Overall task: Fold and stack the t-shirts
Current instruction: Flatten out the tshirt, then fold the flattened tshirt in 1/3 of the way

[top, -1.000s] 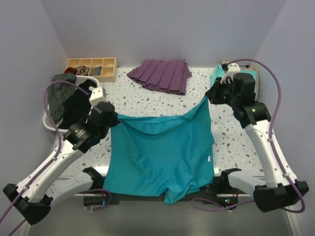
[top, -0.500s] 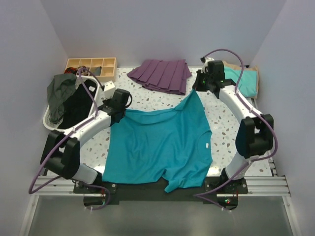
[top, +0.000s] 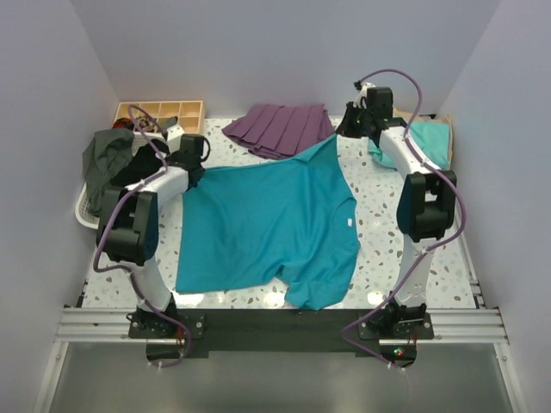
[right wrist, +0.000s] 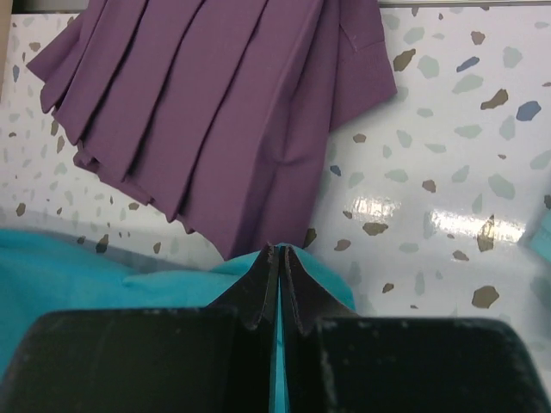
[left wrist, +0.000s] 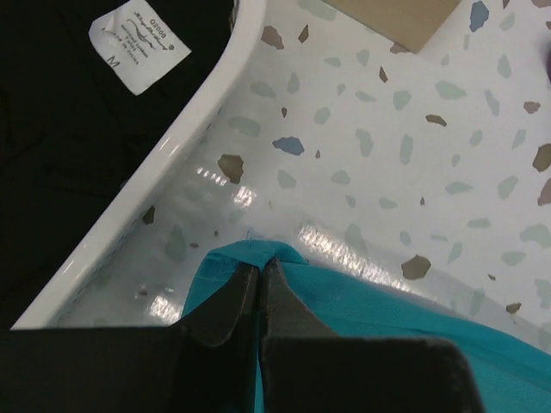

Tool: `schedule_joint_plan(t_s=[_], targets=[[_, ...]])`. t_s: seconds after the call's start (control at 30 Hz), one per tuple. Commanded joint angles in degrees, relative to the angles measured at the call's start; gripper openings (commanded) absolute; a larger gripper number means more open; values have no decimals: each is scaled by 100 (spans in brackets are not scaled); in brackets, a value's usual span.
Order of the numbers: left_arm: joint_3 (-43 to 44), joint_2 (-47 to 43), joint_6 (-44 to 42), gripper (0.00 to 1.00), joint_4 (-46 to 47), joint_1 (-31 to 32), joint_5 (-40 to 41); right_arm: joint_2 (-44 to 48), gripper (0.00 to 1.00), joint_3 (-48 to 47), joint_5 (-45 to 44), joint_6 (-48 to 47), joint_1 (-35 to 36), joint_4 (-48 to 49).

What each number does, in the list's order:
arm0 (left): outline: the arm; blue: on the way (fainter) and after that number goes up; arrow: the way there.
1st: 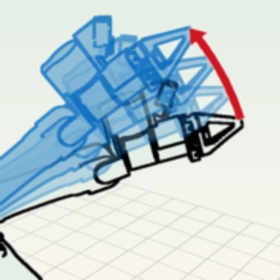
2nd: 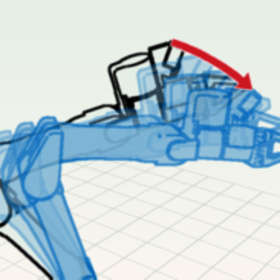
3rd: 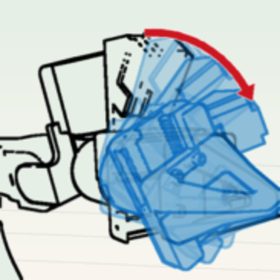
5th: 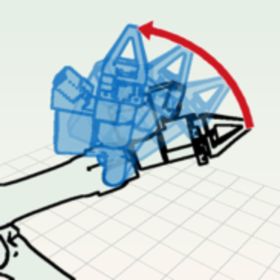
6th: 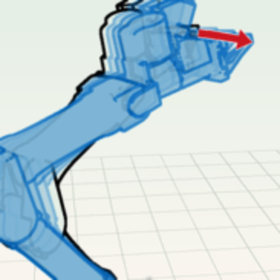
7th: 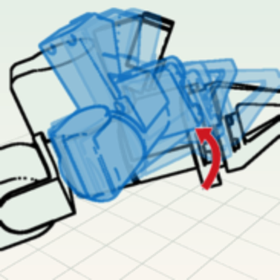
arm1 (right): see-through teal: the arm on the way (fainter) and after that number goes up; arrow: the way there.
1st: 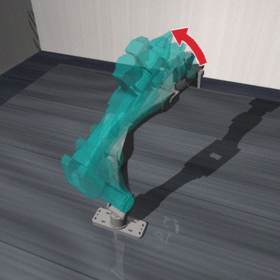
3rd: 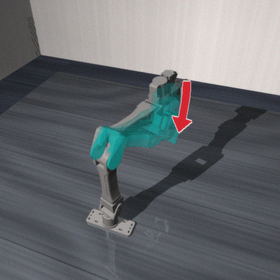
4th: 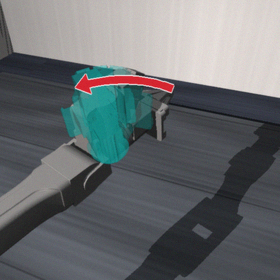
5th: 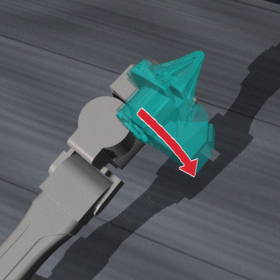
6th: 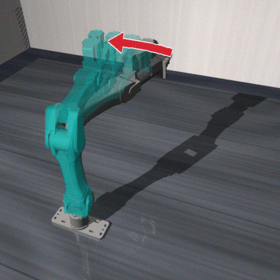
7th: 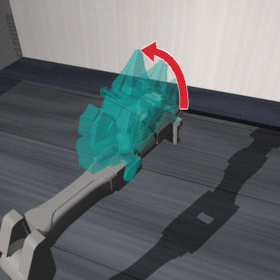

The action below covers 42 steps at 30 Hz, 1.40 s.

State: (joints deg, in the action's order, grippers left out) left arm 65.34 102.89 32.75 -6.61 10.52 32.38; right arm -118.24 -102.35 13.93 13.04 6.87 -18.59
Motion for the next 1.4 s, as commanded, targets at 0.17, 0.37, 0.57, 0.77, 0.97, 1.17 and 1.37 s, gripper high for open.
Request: schedule_joint_plan(t_s=[0.17,0.37,0.57,0.77,0.97,1.17,1.37], targets=[[796,768,-305,0,327,-182,-988,-429,0,-805,891,146,-37,-84],[331,57,-147,0,301,-182,-1207,351,0,371,1278,348,-46,118],[-214,-787,82,0,-85,-174,-1243,1249,0,1646,1402,357,-28,110],[-680,-1289,91,0,-411,-156,-1120,2216,0,2473,1270,278,-28,-39],[-961,-1456,135,0,-745,-138,-1076,2752,0,3114,1155,287,-28,-285],[-1155,-1579,214,0,-1061,-121,-1015,2885,0,3677,1129,322,16,-461],[-1313,-1483,223,0,-1211,-121,-848,2911,0,4073,656,410,68,-576]])
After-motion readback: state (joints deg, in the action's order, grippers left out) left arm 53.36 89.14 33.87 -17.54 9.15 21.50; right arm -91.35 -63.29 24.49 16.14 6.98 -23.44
